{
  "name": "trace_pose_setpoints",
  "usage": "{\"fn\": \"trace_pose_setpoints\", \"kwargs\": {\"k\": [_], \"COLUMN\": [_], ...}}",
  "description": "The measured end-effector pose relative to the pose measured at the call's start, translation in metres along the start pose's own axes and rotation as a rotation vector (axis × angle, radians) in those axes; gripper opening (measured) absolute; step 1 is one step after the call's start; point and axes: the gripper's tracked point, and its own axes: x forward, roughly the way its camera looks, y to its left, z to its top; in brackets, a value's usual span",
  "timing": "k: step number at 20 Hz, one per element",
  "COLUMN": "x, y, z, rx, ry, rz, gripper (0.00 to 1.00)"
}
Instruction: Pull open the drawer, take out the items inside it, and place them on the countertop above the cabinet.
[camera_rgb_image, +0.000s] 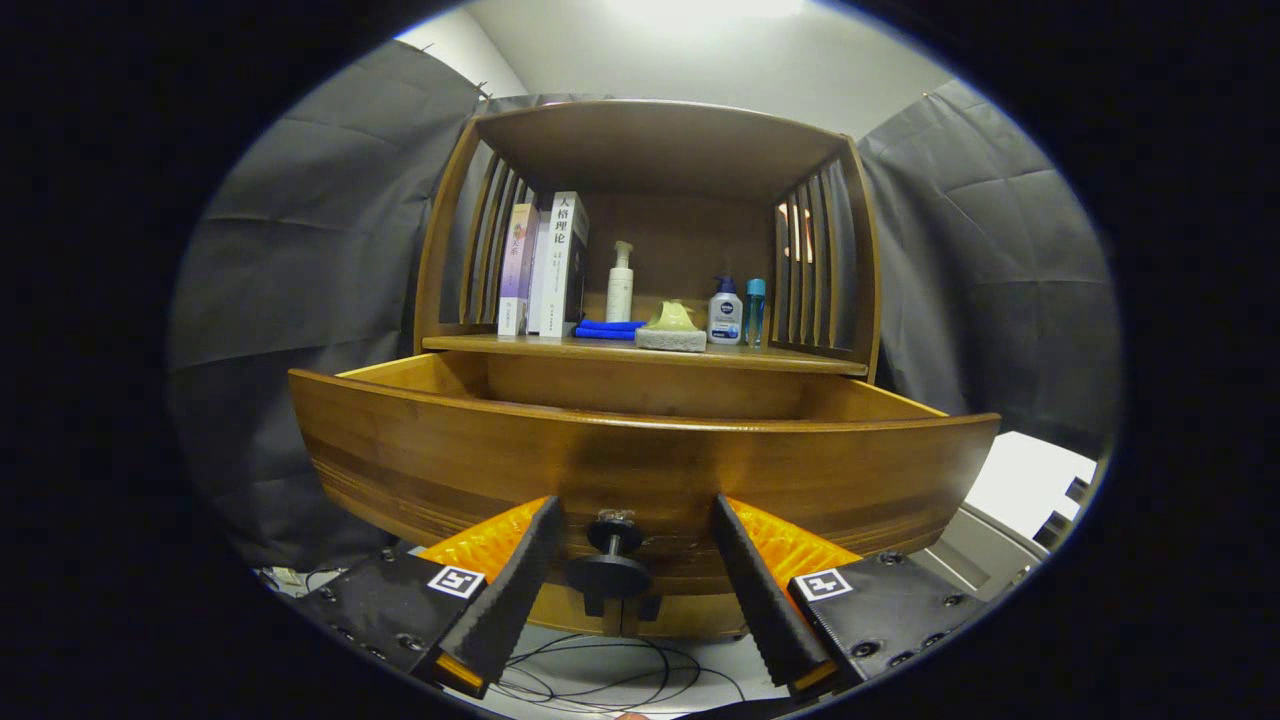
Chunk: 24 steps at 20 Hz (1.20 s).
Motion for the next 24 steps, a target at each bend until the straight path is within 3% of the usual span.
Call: {"fn": "trace_pose_setpoints", "kwargs": {"k": [24], "x": [0.064], "y": [-0.01], "z": [0.02], "rx": [0.048], "ry": [0.019], "rz": [0.017], "gripper": [0.97]}}
